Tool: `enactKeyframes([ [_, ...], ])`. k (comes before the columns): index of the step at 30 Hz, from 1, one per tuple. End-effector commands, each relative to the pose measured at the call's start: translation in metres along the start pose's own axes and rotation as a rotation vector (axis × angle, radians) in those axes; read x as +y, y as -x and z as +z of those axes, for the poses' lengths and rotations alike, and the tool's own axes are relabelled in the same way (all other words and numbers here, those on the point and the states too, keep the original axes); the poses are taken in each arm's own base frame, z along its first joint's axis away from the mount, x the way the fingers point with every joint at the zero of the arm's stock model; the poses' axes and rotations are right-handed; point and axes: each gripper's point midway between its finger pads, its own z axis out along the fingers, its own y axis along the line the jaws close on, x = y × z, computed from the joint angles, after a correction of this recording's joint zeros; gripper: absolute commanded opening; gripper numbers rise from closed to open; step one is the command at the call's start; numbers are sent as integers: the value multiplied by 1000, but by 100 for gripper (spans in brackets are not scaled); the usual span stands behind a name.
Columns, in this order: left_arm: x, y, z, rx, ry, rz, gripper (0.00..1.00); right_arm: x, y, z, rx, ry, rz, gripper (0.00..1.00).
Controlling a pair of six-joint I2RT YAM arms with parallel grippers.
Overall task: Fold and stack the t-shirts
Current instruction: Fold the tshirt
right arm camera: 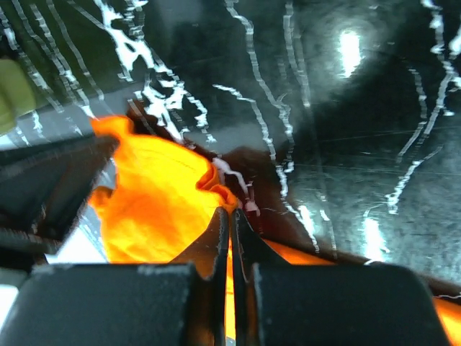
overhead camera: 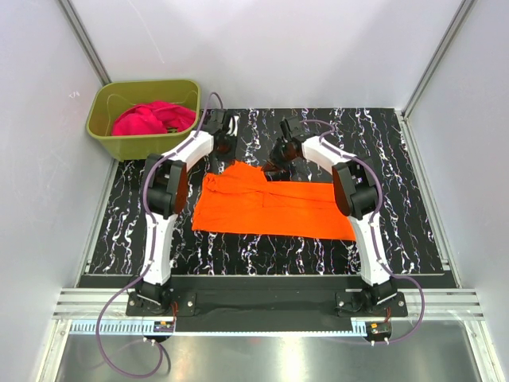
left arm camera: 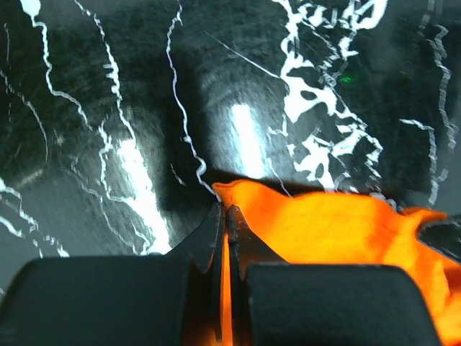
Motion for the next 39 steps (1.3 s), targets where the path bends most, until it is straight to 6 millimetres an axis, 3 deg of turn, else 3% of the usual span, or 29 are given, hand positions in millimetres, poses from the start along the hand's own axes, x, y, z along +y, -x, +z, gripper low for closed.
enactKeyframes([
  [1,-19,32,-71,-129,-58,-9,0,51,4,-44,-32,127,-51,0],
  [5,-29,17,-111,-144,-94,-36,0,42,-23,-58,52,145,-59,0],
  [6,-27,1,-109,-110,-94,-46,0,40,-28,-60,67,145,-54,0],
  [8,-31,-6,-125,-116,-107,-66,0,33,-41,-65,99,142,-54,0],
  [9,-31,-23,-123,-83,-110,-73,0,34,-46,-72,104,149,-65,0],
  [11,-34,-39,-131,-65,-124,-83,0,21,-58,-71,123,121,-62,0],
  [17,-43,-83,-145,-7,-153,-101,0,10,-80,-77,166,122,-78,0],
  [21,-44,-101,-156,-3,-154,-116,0,12,-87,-80,180,135,-97,0],
  [28,-48,-122,-186,-33,-175,-150,0,8,-118,-82,235,137,-103,0],
  [31,-49,-137,-192,-27,-182,-162,0,4,-129,-84,251,138,-101,0],
  [39,-49,-177,-185,51,-179,-205,0,-15,-143,-83,276,114,-118,1],
])
